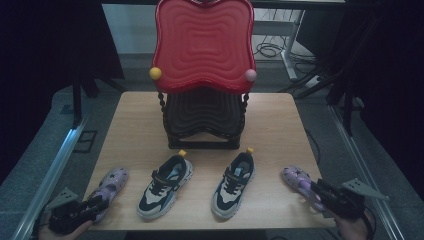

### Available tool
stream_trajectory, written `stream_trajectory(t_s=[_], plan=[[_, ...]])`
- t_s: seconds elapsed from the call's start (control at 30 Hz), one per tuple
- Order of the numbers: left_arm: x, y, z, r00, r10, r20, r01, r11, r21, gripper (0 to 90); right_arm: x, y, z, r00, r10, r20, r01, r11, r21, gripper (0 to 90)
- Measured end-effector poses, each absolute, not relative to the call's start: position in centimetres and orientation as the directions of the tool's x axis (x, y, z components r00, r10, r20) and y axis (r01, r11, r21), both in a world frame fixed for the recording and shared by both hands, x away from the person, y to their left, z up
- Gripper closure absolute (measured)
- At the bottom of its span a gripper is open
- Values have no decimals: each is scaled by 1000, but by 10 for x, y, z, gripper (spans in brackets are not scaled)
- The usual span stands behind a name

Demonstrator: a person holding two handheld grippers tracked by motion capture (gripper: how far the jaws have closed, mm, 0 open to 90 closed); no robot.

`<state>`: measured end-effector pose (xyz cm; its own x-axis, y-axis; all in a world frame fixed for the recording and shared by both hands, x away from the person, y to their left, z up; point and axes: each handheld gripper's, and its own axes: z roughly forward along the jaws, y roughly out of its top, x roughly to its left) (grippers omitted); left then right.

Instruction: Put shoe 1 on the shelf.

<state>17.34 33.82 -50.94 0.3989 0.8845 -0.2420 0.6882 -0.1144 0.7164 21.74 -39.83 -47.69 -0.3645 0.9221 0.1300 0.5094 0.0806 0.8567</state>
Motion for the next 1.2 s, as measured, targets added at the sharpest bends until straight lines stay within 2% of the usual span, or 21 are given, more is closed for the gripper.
stream_trajectory(t_s=[0.27, 0.8, 1.2], plan=[[176, 336, -512, 430, 869, -245, 692, -143, 708, 765, 215, -400, -474, -359, 925, 126, 506, 80, 859, 654], [179, 340, -512, 445, 855, -267, 700, -146, 699, 818, 213, -406, -495, -381, 912, 154, 596, 115, 795, 632], [180, 342, -514, 446, 845, -295, 707, -130, 696, 814, 220, -405, -509, -411, 892, 186, 635, 134, 761, 780]])
